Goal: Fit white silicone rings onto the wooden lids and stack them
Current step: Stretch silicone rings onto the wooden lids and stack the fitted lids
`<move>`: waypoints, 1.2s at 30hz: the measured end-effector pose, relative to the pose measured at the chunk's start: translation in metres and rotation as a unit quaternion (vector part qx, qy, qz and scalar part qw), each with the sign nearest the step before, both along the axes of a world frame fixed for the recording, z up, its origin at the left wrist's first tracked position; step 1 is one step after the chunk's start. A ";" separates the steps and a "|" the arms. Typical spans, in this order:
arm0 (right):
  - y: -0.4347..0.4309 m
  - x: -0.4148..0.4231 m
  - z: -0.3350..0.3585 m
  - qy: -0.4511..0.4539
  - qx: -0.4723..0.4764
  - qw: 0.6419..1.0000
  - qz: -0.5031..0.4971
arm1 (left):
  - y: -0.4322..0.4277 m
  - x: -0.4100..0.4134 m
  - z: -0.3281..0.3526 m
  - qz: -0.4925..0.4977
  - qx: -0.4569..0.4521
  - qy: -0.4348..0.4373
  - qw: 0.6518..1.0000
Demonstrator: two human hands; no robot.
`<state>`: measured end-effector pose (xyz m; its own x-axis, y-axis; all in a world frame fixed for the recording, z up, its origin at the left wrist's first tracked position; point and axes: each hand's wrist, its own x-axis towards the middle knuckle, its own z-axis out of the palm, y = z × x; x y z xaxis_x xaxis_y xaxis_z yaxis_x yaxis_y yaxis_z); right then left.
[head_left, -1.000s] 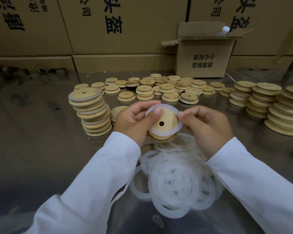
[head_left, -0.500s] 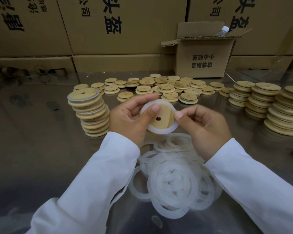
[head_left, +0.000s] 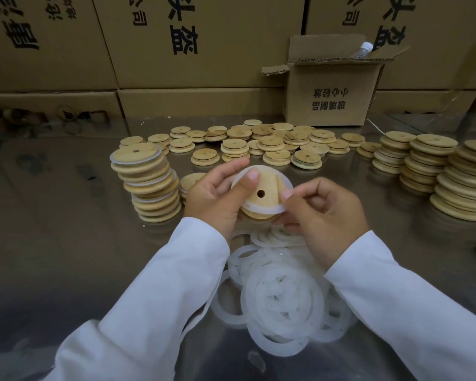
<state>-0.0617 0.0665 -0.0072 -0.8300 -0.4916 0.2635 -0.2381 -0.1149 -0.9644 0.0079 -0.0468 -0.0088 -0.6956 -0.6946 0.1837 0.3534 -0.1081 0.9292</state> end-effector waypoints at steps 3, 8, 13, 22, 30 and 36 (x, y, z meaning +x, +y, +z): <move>0.004 -0.007 0.001 0.054 0.025 0.998 -0.002 | -0.003 0.003 0.002 -0.041 -0.039 -0.052 0.997; 0.011 -0.014 0.003 0.218 0.100 0.971 0.016 | -0.007 0.010 0.005 -0.055 -0.198 -0.092 0.974; 0.010 -0.015 0.002 0.217 0.085 0.972 0.019 | -0.009 0.009 0.002 -0.048 -0.227 -0.084 0.969; 0.008 -0.010 0.008 0.098 0.003 0.995 0.006 | -0.005 0.006 -0.001 -0.117 -0.030 -0.042 0.992; 0.010 -0.020 0.017 -0.024 0.018 0.997 0.076 | -0.003 0.006 0.003 -0.127 0.037 -0.012 0.991; 0.012 -0.019 0.022 0.043 0.034 0.996 0.066 | -0.001 0.004 0.005 -0.113 0.074 0.013 0.991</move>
<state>-0.0802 0.0786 0.0144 -0.7324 -0.6144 0.2934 -0.3084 -0.0849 -0.9475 0.0117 -0.0478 -0.0033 -0.8330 -0.5419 0.1117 0.3281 -0.3210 0.8884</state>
